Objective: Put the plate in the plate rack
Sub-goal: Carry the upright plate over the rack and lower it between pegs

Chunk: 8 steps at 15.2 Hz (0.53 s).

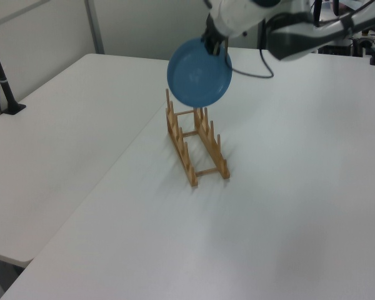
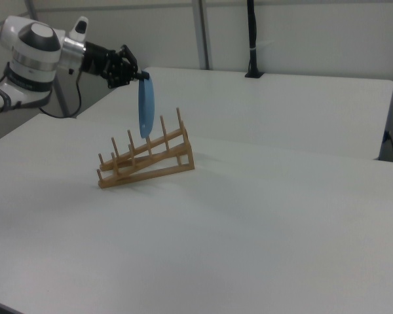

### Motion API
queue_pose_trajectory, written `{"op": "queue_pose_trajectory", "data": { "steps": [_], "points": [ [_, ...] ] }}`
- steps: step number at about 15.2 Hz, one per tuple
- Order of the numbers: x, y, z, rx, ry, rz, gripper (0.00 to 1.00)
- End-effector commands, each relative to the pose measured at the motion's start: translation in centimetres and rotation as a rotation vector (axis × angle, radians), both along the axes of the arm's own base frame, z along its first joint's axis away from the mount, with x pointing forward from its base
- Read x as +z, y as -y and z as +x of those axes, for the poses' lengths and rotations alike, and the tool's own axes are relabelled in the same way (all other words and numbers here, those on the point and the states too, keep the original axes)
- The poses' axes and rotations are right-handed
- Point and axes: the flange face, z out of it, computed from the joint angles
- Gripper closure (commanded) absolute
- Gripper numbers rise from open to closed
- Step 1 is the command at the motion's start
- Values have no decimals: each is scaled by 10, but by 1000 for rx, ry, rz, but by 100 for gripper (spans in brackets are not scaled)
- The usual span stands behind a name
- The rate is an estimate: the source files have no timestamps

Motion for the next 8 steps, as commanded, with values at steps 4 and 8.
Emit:
{"op": "queue_pose_trajectory", "data": {
  "steps": [4,8],
  "points": [
    [-19,-22,-1,20,-9,-20,100],
    [-26,-30,-3,26,-12,-18,100]
  ]
}}
